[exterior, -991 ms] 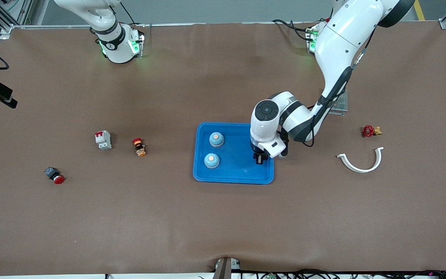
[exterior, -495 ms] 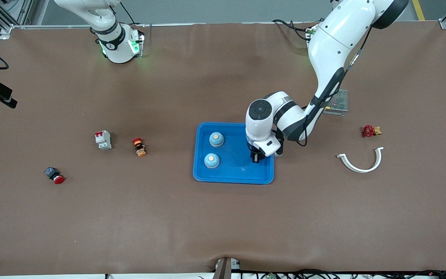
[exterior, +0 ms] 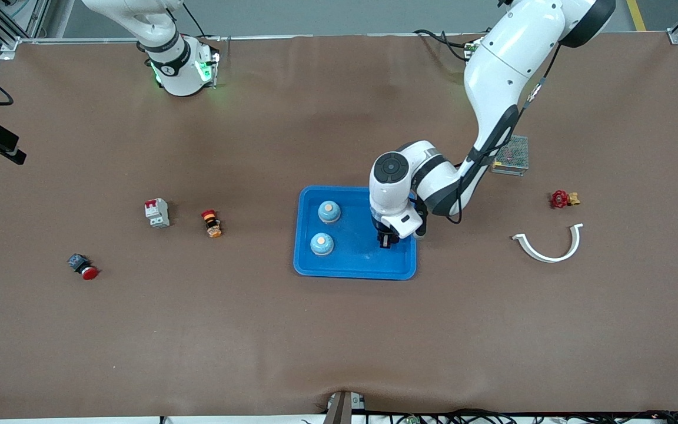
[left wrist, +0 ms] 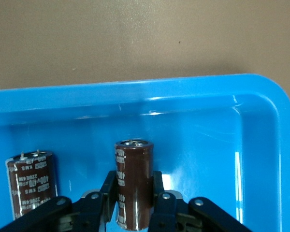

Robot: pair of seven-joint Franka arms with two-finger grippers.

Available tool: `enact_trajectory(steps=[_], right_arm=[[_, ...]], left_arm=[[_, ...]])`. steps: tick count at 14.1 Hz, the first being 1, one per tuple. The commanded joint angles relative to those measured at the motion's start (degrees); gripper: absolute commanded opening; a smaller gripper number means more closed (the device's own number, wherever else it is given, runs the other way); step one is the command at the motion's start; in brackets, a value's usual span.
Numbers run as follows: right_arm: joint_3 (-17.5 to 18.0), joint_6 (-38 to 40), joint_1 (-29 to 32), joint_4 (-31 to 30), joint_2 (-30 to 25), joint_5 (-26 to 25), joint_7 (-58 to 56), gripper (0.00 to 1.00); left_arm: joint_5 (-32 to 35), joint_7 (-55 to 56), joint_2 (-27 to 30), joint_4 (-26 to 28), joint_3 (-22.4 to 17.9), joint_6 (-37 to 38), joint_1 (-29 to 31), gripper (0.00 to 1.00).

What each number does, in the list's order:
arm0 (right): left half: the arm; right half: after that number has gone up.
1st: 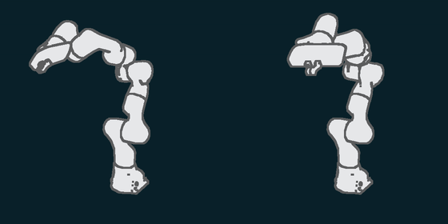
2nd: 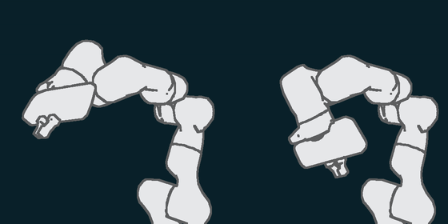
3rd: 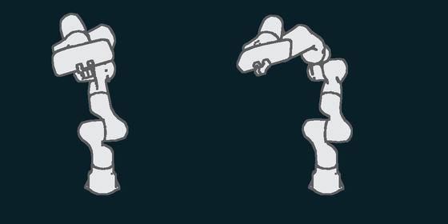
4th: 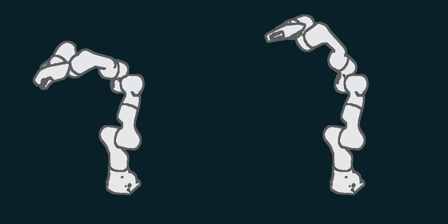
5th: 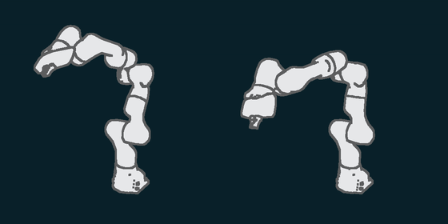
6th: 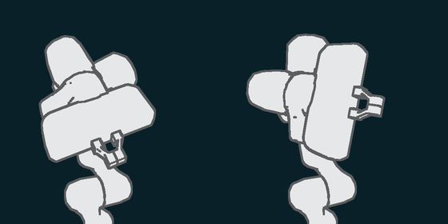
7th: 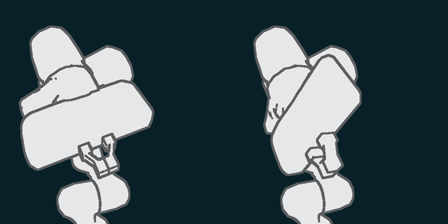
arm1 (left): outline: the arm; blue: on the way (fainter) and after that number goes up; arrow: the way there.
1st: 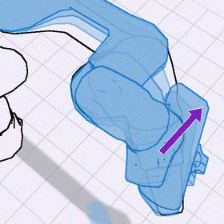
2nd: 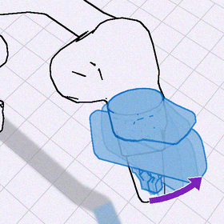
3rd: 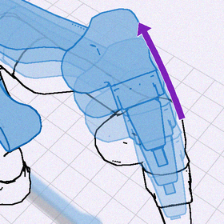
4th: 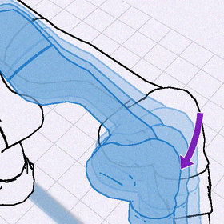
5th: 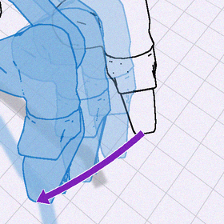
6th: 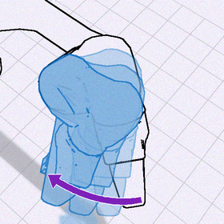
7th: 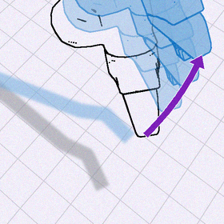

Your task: Place electrolytic capacitor and blue bell in tray

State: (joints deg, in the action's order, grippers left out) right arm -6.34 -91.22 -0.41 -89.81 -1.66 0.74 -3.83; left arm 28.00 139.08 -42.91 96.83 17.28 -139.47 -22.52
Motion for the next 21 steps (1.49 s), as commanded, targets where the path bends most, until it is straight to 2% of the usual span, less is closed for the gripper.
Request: enact_trajectory(steps=[1,5,6,7,11,17,21], right_arm=[[0.72,0.52,1.03,1.13,0.52,-0.13,-0.39,1.0],[0.72,0.52,1.03,1.13,0.52,-0.04,-0.39,1.0],[0.72,0.52,1.03,1.13,0.52,-0.04,-0.39,1.0],[0.72,0.52,1.03,1.13,0.52,-0.13,-0.39,1.0],[0.72,0.52,1.03,1.13,0.52,-0.04,-0.39,1.0],[0.72,0.52,1.03,1.13,0.52,-0.04,-0.39,1.0],[0.72,0.52,1.03,1.13,0.43,-0.13,-0.48,1.0]], left_arm=[[1.36,1.72,-0.77,-1.38,-0.84,0.69,-1.03,0.0],[1.71,1.37,-0.86,-1.38,-0.84,0.69,-0.95,0.0],[2.67,1.37,-0.86,-1.3,-0.84,0.69,-0.95,0.22],[2.94,1.63,-0.86,-1.29,-0.84,0.69,-0.95,0.99],[2.94,1.1,0.19,-1.56,-0.84,1.56,-0.24,1.0],[1.01,-1.17,0.72,-6.39,-0.06,10.61,0.19,1.0],[-7.14,-11.08,4.84,-7.35,-0.05,15.36,2.56,1.0]])
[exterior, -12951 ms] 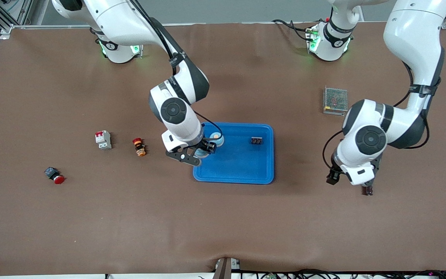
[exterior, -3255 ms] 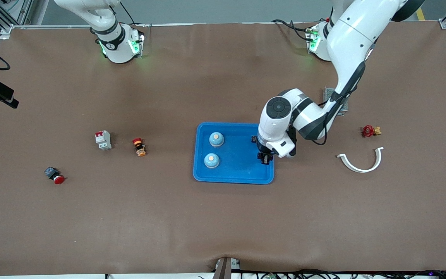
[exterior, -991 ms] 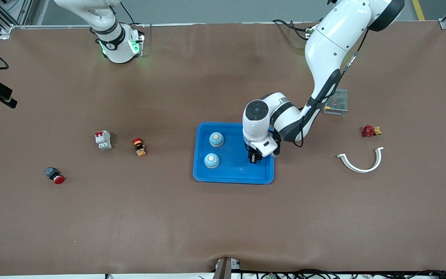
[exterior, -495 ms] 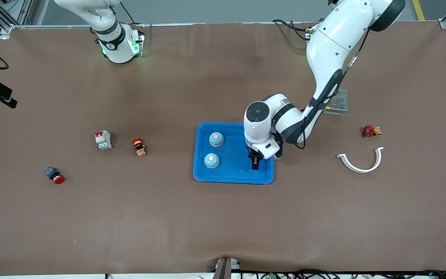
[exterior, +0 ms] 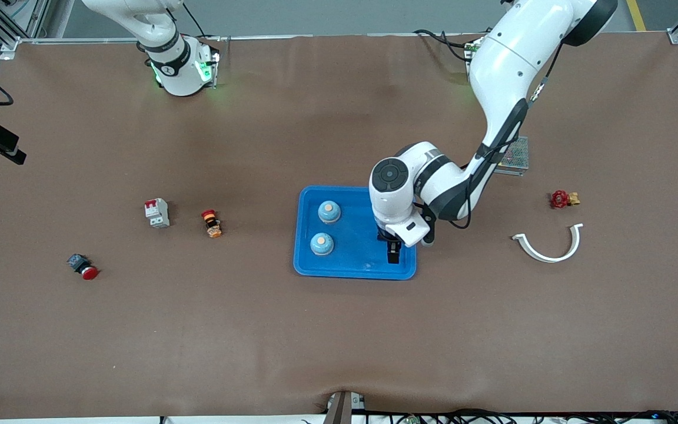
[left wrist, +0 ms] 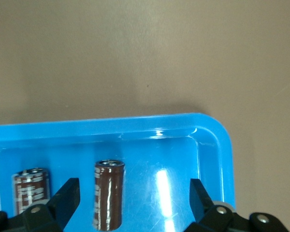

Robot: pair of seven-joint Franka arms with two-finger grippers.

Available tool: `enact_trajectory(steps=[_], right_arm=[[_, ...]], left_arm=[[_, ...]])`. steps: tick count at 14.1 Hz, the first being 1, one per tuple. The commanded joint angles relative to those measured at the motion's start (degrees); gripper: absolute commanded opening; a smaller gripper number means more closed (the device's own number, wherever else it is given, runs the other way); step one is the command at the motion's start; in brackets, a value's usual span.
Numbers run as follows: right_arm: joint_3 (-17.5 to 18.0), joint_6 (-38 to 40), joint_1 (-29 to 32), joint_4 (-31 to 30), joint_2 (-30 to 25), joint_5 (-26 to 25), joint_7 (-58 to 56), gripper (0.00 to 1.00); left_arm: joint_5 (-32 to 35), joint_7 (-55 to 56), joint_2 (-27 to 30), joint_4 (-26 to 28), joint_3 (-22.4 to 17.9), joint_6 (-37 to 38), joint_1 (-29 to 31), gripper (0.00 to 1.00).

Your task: Place electrolytic capacitor and blue bell in tray

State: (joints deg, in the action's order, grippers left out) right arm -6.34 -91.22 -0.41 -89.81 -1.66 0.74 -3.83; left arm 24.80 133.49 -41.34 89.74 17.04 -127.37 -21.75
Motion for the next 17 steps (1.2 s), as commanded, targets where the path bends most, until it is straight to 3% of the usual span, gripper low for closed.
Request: enact_trajectory(steps=[1,5,15,17], right_arm=[[0.72,0.52,1.03,1.13,0.52,-0.13,-0.48,1.0],[0.72,0.52,1.03,1.13,0.52,-0.13,-0.48,1.0],[0.72,0.52,1.03,1.13,0.52,-0.13,-0.48,1.0],[0.72,0.43,1.03,1.13,0.52,-0.13,-0.48,1.0]], left_arm=[[-5.71,-7.78,3.89,-1.57,0.19,4.92,2.67,1.0],[-9.85,-17.36,3.9,-8.17,0.19,12.75,8.64,1.0],[-9.95,-41.61,0.92,-18.27,-0.51,13.11,19.9,1.0],[-10.13,-48.46,-0.15,-21.0,-3.48,12.5,19.99,1.0]])
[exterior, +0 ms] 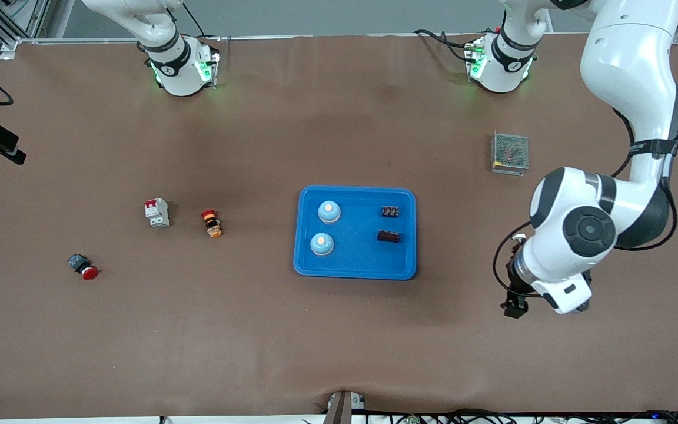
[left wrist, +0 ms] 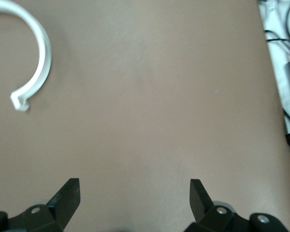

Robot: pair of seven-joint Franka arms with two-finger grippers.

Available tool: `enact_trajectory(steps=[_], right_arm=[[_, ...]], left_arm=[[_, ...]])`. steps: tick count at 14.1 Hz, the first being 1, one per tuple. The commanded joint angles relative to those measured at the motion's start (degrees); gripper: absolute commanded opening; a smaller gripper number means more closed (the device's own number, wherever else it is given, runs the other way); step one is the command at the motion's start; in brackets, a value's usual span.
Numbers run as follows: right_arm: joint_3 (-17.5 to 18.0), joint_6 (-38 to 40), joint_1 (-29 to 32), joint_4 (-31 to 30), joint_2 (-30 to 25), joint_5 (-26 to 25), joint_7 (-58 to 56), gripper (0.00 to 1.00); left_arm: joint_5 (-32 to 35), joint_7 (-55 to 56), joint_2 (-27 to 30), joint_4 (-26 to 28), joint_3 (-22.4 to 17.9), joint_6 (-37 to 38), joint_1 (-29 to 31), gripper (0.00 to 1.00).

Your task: Place electrolytic capacitor and blue bell in tray

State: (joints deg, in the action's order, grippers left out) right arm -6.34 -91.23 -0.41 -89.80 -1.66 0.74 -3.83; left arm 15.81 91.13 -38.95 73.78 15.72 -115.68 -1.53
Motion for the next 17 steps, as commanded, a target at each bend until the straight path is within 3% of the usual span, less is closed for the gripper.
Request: enact_trajectory(steps=[1,5,11,14,17], right_arm=[[0.72,0.43,1.03,1.12,0.51,-0.13,-0.48,1.0],[0.72,0.43,1.11,1.12,0.51,-0.13,-0.48,1.0],[0.72,0.43,0.76,1.21,0.51,-0.12,-0.48,1.0],[0.72,0.43,0.76,1.12,0.51,-0.04,-0.48,1.0],[0.72,0.43,0.76,1.12,0.51,-0.04,-0.39,1.0]], left_arm=[[-1.22,-10.32,-3.06,-5.75,-2.62,0.72,0.21,1.0],[-1.48,-18.51,-7.19,-12.86,-2.72,-0.69,2.06,1.0],[-1.31,-30.99,-7.37,-14.45,-3.24,-0.78,2.67,1.0],[-1.31,-42.5,-7.28,-14.45,-4.65,-1.83,2.32,1.0],[-1.31,-44.72,-6.58,-14.19,-4.48,-1.13,1.89,1.0]])
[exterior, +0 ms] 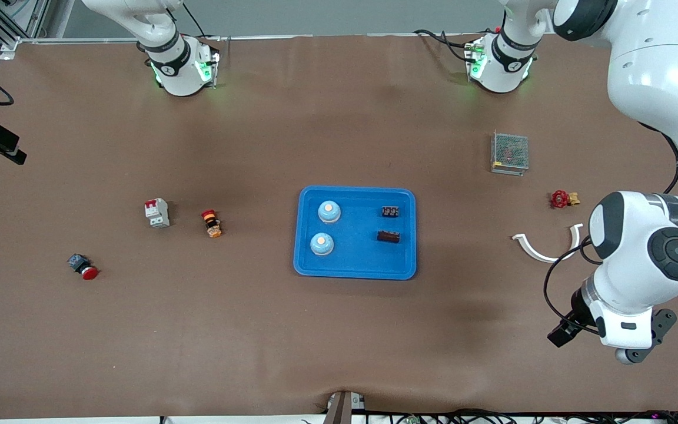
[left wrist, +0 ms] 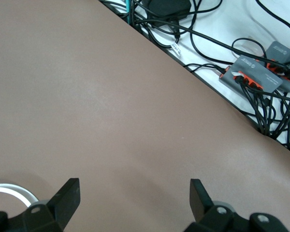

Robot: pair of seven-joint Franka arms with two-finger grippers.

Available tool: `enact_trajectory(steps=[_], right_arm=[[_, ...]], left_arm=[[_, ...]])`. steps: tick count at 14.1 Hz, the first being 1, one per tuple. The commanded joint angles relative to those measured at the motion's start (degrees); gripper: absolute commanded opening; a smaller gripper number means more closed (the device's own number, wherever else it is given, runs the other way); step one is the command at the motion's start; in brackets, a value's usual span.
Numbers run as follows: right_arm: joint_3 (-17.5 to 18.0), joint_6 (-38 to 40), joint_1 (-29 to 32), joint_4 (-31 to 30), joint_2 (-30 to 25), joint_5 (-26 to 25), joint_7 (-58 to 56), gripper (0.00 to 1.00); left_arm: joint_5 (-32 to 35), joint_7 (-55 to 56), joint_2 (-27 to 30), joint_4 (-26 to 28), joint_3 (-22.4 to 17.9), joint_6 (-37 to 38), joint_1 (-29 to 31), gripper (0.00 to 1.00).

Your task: Place electrolytic capacitor and blue bell in tray

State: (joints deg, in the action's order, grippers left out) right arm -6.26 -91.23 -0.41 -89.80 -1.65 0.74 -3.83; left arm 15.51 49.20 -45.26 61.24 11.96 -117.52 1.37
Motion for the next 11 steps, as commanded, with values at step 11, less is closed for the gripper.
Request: enact_trajectory(steps=[11], right_arm=[[0.63,0.44,0.76,1.2,0.51,-0.04,-0.39,1.0]], left_arm=[[-7.96,-24.06,17.29,13.89,-1.23,10.3,-1.46,1.0]])
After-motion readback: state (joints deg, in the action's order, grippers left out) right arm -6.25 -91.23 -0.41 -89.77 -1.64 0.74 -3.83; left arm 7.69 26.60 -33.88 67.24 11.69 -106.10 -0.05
